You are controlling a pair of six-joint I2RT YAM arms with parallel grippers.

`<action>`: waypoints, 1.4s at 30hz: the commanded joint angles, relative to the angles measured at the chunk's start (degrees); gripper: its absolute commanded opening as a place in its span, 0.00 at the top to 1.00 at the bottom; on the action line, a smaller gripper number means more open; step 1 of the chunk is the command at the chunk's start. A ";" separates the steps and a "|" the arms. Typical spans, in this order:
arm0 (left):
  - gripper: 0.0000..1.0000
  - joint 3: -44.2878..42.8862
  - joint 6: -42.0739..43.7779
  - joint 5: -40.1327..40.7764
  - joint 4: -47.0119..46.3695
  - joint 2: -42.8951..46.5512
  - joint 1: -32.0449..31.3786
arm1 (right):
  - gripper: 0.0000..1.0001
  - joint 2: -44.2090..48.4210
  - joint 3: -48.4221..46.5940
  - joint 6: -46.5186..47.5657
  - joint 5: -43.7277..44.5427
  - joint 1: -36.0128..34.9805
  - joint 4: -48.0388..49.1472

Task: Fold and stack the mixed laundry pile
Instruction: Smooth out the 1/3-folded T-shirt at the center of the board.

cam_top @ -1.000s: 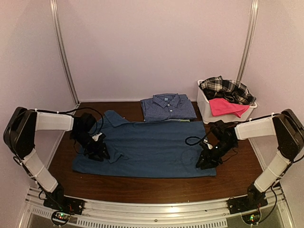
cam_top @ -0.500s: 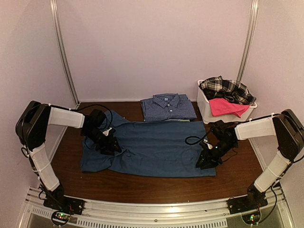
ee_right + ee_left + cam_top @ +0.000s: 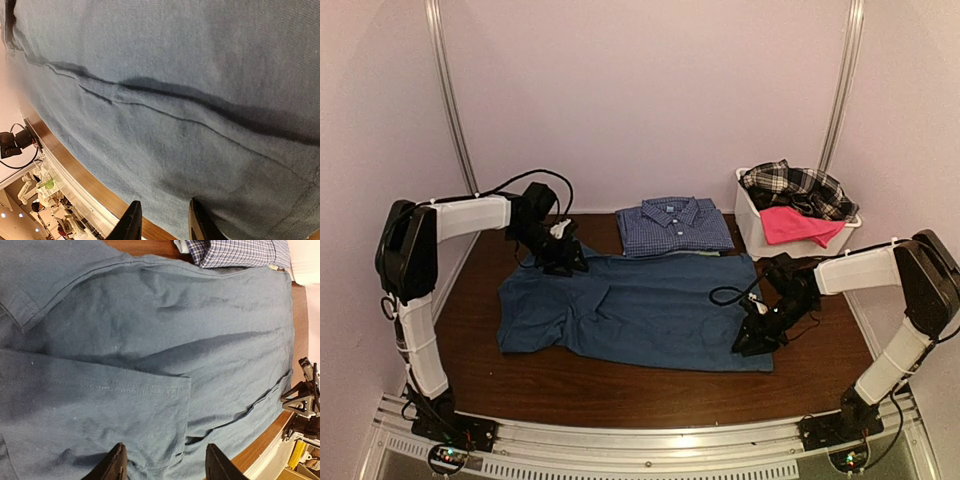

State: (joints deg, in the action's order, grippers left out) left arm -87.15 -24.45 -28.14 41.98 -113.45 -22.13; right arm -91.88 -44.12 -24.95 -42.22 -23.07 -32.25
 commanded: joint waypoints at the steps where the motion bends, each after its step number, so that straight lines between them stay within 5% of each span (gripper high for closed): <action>1: 0.44 -1.85 0.69 2.29 1.15 -1.64 0.15 | 0.66 -0.41 -0.07 1.41 3.55 -0.03 -2.58; 5: 0.44 1.79 -2.27 4.07 1.74 4.28 1.06 | 0.66 1.37 -2.48 2.94 4.38 0.01 -5.01; 12: 0.44 23.74 -5.36 7.78 7.58 21.95 1.78 | 0.66 5.77 -6.67 3.66 4.68 -0.28 -7.56; 22: 0.50 38.25 -12.67 14.79 7.99 20.42 7.04 | 0.67 -2.42 -0.78 4.07 2.88 -0.46 -3.05; 34: 0.50 40.74 -7.36 25.25 22.96 28.64 10.53 | 0.66 3.94 4.71 3.99 5.52 -0.67 -12.75; 42: 0.49 37.06 -5.89 17.20 21.66 34.18 6.36 | 0.63 7.22 0.07 5.79 4.11 -2.02 -17.26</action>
State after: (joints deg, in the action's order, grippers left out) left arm -46.33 -31.44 -6.74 64.51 -81.87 -12.47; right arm -85.91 -39.53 -20.88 -41.04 -24.77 -44.73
